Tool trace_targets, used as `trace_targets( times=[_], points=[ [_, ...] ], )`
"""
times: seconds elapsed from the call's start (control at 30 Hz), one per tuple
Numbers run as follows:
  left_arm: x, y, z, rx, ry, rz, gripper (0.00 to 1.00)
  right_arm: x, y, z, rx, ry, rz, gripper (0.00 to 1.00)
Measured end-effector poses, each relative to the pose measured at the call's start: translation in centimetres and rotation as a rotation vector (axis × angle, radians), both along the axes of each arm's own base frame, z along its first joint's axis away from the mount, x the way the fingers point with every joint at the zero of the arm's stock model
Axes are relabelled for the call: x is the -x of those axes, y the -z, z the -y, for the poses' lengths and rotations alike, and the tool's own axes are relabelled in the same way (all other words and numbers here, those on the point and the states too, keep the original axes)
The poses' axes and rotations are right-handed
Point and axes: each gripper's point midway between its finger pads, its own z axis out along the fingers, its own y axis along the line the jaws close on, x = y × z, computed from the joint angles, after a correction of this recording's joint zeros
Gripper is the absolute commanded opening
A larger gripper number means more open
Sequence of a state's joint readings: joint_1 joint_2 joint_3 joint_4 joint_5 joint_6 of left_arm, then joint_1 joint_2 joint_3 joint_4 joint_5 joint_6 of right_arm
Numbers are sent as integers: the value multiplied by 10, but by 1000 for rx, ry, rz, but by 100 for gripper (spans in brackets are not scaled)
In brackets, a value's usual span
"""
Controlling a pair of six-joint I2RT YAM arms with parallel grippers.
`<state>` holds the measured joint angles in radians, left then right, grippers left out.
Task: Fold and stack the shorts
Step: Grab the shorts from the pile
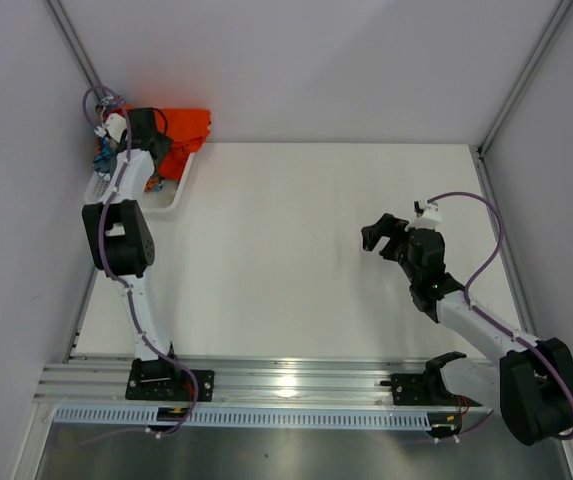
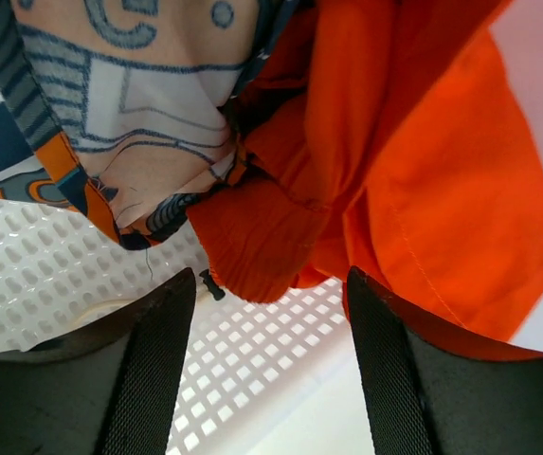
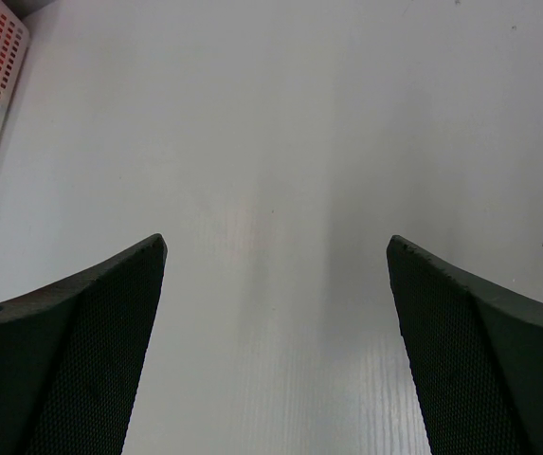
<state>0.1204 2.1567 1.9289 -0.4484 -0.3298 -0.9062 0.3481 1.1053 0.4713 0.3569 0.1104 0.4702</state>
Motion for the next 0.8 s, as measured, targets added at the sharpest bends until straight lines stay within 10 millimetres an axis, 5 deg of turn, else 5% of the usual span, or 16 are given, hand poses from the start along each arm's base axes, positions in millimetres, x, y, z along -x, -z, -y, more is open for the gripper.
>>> trace_targets(
  times=[0.07,0.17,0.2,0.27,0.6,0.73,0.8],
  points=[
    [-4,9,0,1,1,-17,57,0,0,0,-1,-1,-1,100],
    [-10,16,-1,-1,2,-23,29,-1,2,1,-1,0,-7,99],
    [-11,17,-2,-6,4,-25,12,-1,3,1,-1,-1,-8,99],
    [-15,16,-3,-15,5,-21,0,-1,3,1,-4,-2,-11,99],
    [-7,-2,6,-27,32,-16,0,-1,3,1,-13,-8,-15,99],
    [3,-59,26,-61,70,64,0,0,3,0,-20,-10,-17,99],
    [13,-108,46,-81,109,144,0,0,3,-1,-24,-12,-19,100]
  ],
)
